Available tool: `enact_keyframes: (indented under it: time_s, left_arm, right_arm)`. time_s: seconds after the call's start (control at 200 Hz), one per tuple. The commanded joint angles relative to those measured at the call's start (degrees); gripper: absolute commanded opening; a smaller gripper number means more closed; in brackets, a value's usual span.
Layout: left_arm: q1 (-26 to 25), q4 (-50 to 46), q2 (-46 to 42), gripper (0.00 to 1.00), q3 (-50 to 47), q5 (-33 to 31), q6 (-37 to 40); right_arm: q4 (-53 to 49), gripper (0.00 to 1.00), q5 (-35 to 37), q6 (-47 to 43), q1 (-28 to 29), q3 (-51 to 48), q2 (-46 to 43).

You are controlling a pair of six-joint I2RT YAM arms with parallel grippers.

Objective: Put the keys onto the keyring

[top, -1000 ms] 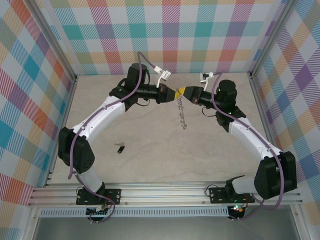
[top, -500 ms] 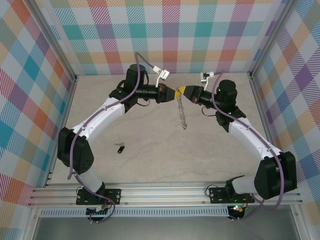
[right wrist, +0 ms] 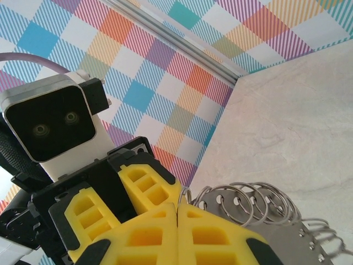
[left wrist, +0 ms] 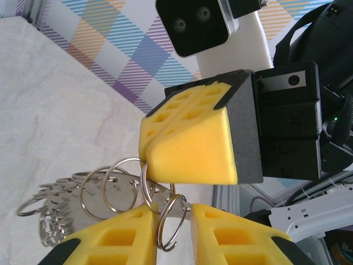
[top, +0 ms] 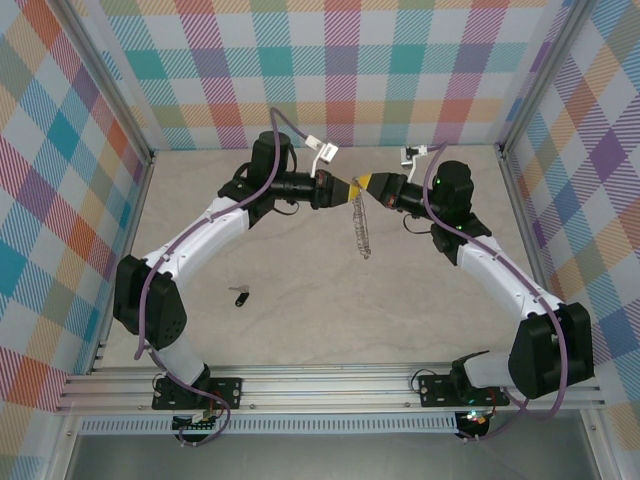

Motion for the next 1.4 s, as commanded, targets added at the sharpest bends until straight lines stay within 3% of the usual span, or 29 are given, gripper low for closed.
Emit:
enact_keyframes:
  time_s: [0.0,0.425,0.65,0.73,0.955,1.165,1.395]
  left_arm:
    - [0.09,1.95,-3.67,0.22,-0.30,3.92,0.45]
    - [0.19,2.83,-3.32,0.20,-0.70,3.46,-0.16]
    - [0.34,4.15,-4.44,0.25,-3.15,-2.29,-0.36]
    - [0.66,5.15,-4.70,0.33,-4.08,-3.91,-1.18]
    - [1.94,12.73,-3.39,0.44,-6.41,-3.23,-8.67]
    - [2.02,24.85,-1.16,0.46,-9.41,-1.47,-19.31]
    - [2.07,36.06,0.09,0.48,-14.08,-3.73,-27.84]
  right_arm:
    - [0.68,0.00,2.74,0.63,-1.04,-0.76,-0.57]
    - [1.21,0.00,2.16,0.98,-1.25,-1.12,-0.55]
    - [1.19,0.00,1.71,0.98,-1.26,-1.06,-0.66]
    - [1.03,0.00,1.37,0.96,-1.31,-1.01,-0.86]
    - [0.84,0.00,1.27,1.07,-1.30,-0.94,-1.56]
    - [1.40,0.00,1.64,1.72,-1.28,-0.94,-1.25]
    - [2.12,0.00,1.44,2.39,-1.36,-0.51,-0.86]
